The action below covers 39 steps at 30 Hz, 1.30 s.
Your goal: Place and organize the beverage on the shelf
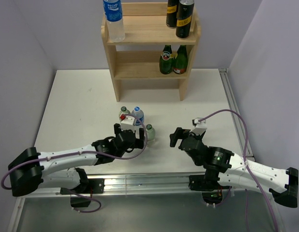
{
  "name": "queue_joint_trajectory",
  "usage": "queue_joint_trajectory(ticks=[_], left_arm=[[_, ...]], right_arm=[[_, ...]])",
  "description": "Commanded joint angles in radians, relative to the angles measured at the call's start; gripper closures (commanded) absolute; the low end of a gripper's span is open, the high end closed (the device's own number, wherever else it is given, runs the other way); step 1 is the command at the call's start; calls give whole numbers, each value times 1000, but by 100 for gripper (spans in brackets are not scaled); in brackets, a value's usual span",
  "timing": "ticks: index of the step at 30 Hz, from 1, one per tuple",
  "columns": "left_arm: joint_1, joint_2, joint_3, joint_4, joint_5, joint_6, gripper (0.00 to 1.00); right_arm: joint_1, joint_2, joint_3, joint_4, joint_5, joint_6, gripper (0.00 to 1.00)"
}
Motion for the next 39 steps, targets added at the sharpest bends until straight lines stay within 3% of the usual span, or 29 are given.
queue_joint_trajectory(ticks=[1, 13, 20, 27, 39], left_arm=[[32, 68, -13, 194, 24, 58, 1], [191, 133, -44, 360, 103, 143, 1], [202, 223, -14, 434, 183, 164, 1], [204, 335, 45, 477, 138, 200, 1], [224, 410, -32, 727, 22, 258, 1]], right_arm=[[9, -4, -6, 29, 21, 5, 4], [9, 5, -9, 41, 22, -2, 4], [9, 39, -5, 42, 36, -1, 4], [9, 12, -14, 49, 25, -7, 4], [11, 18, -14, 53, 19, -12, 4]])
